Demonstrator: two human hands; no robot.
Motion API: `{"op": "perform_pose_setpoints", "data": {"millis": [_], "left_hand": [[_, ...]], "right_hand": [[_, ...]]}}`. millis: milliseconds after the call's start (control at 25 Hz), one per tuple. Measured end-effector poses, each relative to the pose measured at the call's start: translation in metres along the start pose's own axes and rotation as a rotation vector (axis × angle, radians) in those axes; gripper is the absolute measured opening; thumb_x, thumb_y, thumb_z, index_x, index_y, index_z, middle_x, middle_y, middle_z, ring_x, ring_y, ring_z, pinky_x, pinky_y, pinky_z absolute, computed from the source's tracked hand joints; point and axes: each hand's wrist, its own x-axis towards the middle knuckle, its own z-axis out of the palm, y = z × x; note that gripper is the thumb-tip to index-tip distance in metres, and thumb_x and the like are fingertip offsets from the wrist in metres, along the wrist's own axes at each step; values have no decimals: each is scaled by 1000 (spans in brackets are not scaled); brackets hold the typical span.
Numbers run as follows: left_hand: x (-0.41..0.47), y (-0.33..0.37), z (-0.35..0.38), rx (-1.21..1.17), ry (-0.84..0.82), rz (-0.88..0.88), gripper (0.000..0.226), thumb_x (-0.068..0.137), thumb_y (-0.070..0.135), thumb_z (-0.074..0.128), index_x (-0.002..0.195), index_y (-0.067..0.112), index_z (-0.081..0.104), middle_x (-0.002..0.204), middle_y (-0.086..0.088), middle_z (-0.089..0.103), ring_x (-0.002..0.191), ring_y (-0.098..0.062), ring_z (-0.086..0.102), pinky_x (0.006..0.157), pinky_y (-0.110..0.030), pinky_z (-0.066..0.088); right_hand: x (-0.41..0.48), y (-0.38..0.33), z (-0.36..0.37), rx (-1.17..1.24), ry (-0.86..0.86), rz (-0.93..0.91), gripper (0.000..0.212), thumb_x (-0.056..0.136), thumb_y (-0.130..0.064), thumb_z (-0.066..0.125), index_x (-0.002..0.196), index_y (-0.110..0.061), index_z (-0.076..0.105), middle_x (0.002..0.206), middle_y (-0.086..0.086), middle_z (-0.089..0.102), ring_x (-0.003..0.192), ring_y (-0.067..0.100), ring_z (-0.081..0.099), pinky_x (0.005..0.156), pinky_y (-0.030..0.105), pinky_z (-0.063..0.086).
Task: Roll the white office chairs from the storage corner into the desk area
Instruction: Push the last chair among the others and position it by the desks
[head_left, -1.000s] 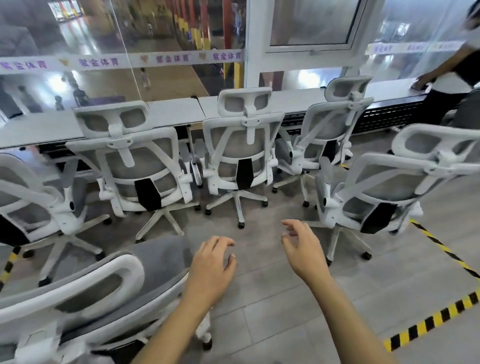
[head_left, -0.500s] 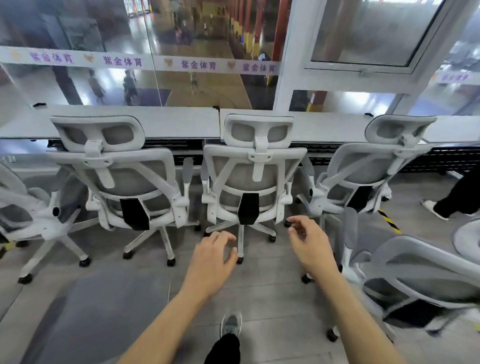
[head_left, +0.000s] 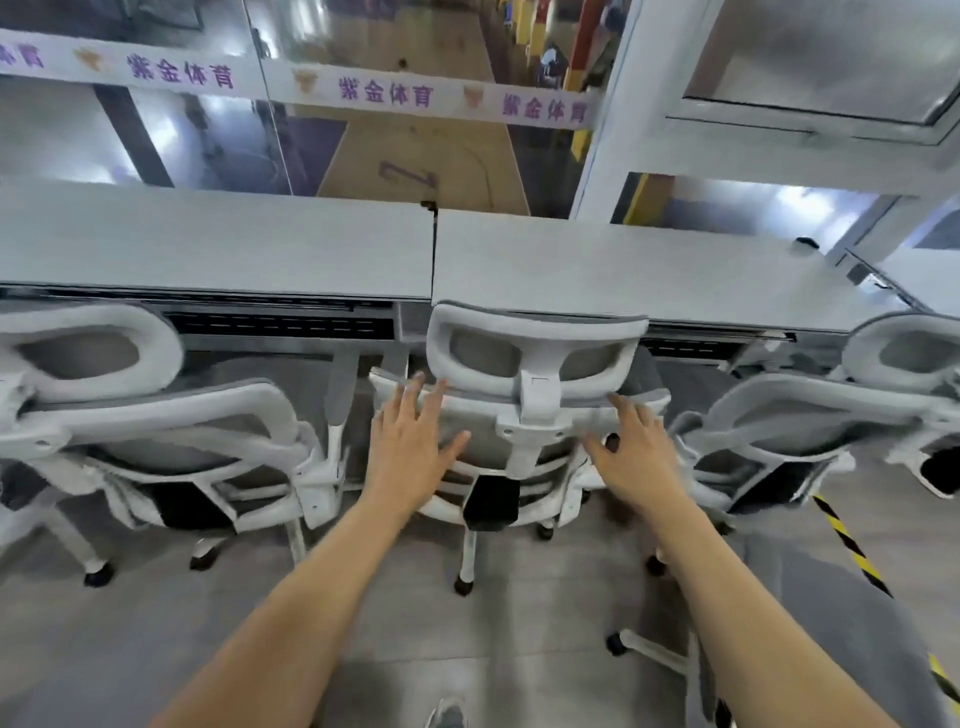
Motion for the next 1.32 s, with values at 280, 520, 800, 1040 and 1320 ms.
{"op": "perform_pose_setpoints", "data": {"millis": [280,520,800,1040,1320], "left_hand": [[57,-16,35,72,-29,-31,61,87,66,54,127,21,56,137,-12,55,143,-42,32,119,-57,23],[12,-10,28,47,1,-2,57,88,70,47,116,21,58,118,-6,60,121,-35,47,106,-58,34],[-130,28,16,56,17,-27,71,87,79,32,114,20,59,112,-3,61,113,-32,48,102,-49,37],[-287,73,17,36,5,-97,62,92,67,44,129,18,52,132,-4,55,138,-33,32,118,-41,24],[-439,108,5,-27,19,-129,67,89,67,42,136,20,48,144,-1,47,147,-27,21,120,-41,22]], "right_hand": [[56,37,15,-169,-45,-149,81,75,-91,42,130,-31,49,133,-4,52,131,26,45,116,45,25],[17,42,7,-203,24,-247,91,65,-97,40,118,-25,60,114,-4,55,113,27,53,105,47,39],[-113,87,5,-157,57,-367,82,71,-97,36,111,-28,56,109,-7,51,110,23,52,109,49,34],[-254,133,7,-53,95,-377,77,70,-90,53,111,-24,57,109,-2,54,112,28,54,113,59,29],[-403,167,10,7,126,-369,78,70,-88,56,113,-23,59,111,-3,55,116,27,55,118,57,24]]}}
